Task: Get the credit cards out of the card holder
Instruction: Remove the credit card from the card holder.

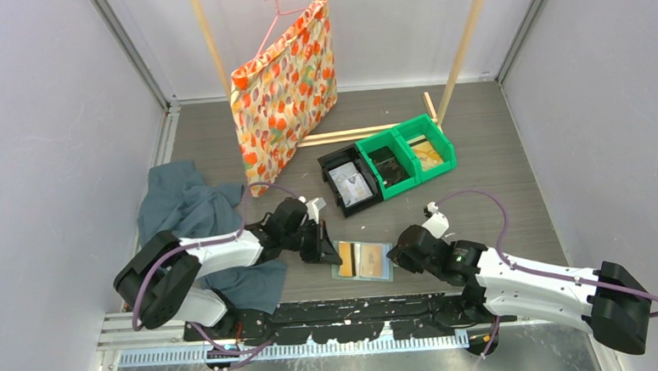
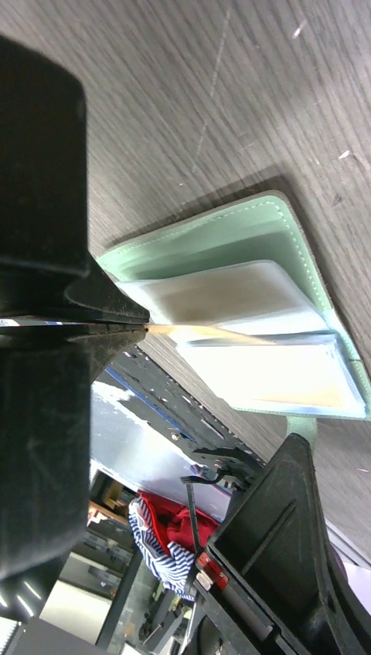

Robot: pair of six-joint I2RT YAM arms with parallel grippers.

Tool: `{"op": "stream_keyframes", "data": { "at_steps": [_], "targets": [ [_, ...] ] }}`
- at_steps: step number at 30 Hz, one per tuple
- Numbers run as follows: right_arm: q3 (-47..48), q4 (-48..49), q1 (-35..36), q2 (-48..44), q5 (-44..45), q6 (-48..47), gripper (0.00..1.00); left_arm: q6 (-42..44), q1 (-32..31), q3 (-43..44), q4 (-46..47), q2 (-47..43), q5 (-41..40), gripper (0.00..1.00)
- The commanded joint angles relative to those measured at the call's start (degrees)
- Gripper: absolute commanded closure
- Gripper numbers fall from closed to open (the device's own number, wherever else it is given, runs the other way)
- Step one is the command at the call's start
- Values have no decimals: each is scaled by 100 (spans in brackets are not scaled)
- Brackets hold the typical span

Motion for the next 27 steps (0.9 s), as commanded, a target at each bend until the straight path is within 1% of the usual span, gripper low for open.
{"op": "stream_keyframes", "data": {
  "at_steps": [1,5,6,11,13,14,17,19,21,24,27],
  "targets": [
    [347,235,32,112,39,-236,77,334,41,-10,-647,-449,-162,99],
    [418,535,30,313,-88,-349,75,406,62,12,-751,-700,-199,99],
    [430,609,30,336,-116,-369,73,420,63,30,-877,-767,-190,100],
    [313,1267,25,264,-389,-559,54,502,72,153,-1120,-1037,-116,99],
    [178,1697,28,188,-635,-669,49,513,80,196,-1160,-1102,34,99],
    [64,2098,33,139,-845,-784,47,514,88,225,-1184,-1122,96,100],
    [-383,3745,29,147,-1554,-960,41,433,130,244,-1096,-1184,406,100],
    [-526,4168,33,228,-1724,-958,39,321,157,252,-1007,-1257,627,99],
    [-598,4343,33,302,-1767,-933,37,243,191,297,-1015,-1385,767,99],
    [-717,4725,26,354,-1834,-856,32,155,264,359,-1112,-1620,880,99],
    [-801,4932,32,369,-1921,-811,28,-82,385,319,-968,-1862,1057,99]
  ]
}}
